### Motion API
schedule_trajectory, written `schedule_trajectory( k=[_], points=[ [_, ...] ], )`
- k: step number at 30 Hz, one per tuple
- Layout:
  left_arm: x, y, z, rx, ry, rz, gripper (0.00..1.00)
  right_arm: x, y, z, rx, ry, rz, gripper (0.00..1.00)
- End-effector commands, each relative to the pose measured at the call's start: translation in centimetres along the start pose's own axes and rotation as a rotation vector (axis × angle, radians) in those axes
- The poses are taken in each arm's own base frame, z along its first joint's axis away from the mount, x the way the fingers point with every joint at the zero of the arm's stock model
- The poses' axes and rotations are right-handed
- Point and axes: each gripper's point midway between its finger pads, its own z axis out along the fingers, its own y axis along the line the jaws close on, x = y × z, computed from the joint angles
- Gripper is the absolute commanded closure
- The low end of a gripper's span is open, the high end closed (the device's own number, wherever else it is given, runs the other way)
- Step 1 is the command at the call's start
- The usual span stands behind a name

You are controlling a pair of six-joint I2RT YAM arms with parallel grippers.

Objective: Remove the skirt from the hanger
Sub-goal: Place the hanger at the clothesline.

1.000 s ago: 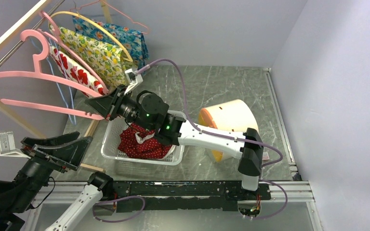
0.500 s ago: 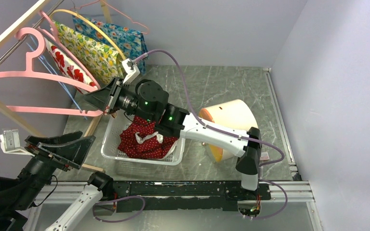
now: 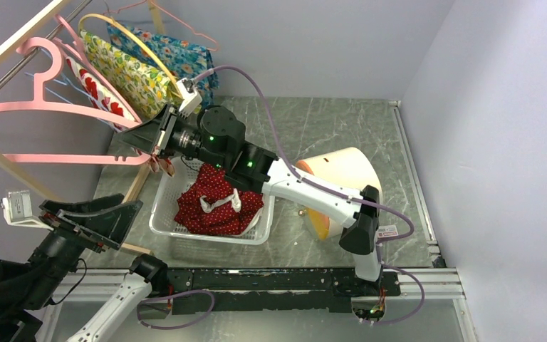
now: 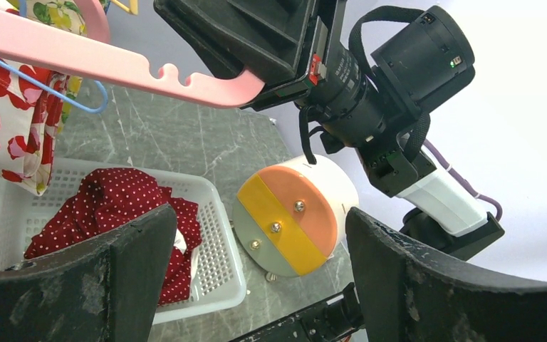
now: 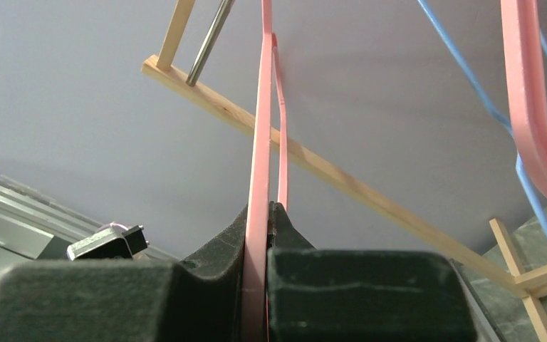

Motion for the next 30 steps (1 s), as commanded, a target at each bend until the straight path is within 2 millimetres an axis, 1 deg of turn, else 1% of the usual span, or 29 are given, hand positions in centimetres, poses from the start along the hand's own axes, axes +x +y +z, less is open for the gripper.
schedule_trajectory(
  k=[1,2,5,9,11,16,21,24,26,28,30],
  points=[
    [-0.2,-0.8,-0.2,0.04,-0.007,-0.01,0.09,-0.7,2.1,-0.1,-0.079,0.021,0.032,1.0],
    [-0.1,-0.7,-0.2,0.036,-0.007,-0.009,0.08,-1.3,2.0,-0.2,-0.08,0.018,0.023,1.0],
    [0.0,-0.7,-0.2,0.041,-0.007,-0.012,0.08,-2.1,1.1,-0.1,-0.032,0.016,-0.029,1.0],
    [0.1,-0.6,0.0,0.039,-0.004,-0.012,0.08,-1.9,0.4,-0.1,0.001,0.054,-0.115,1.0],
    [0.2,-0.6,0.1,0.04,-0.002,-0.01,0.08,-1.3,-0.1,-0.2,0.017,0.09,-0.156,1.0],
    [0.3,-0.5,0.3,0.036,0.002,-0.01,0.08,-1.0,-2.1,-1.3,0.104,0.143,-0.327,1.0],
    [0.7,-0.5,1.0,0.042,0.014,-0.014,0.08,-2.1,-3.3,-2.2,0.184,0.154,-0.491,1.0],
    [1.0,-0.5,1.4,0.049,0.025,-0.019,0.09,-3.0,-4.2,-2.7,0.242,0.14,-0.56,1.0],
    [1.1,-0.5,1.6,0.048,0.03,-0.018,0.09,-3.5,-4.3,-3.3,0.254,0.118,-0.596,1.0],
    [1.1,-0.4,1.6,0.043,0.03,-0.018,0.09,-4.6,-3.7,-4.2,0.264,0.084,-0.644,1.0],
    [1.1,-0.3,1.6,0.038,0.026,-0.015,0.08,-5.4,-3.6,-4.9,0.288,0.06,-0.684,1.0]
  ],
)
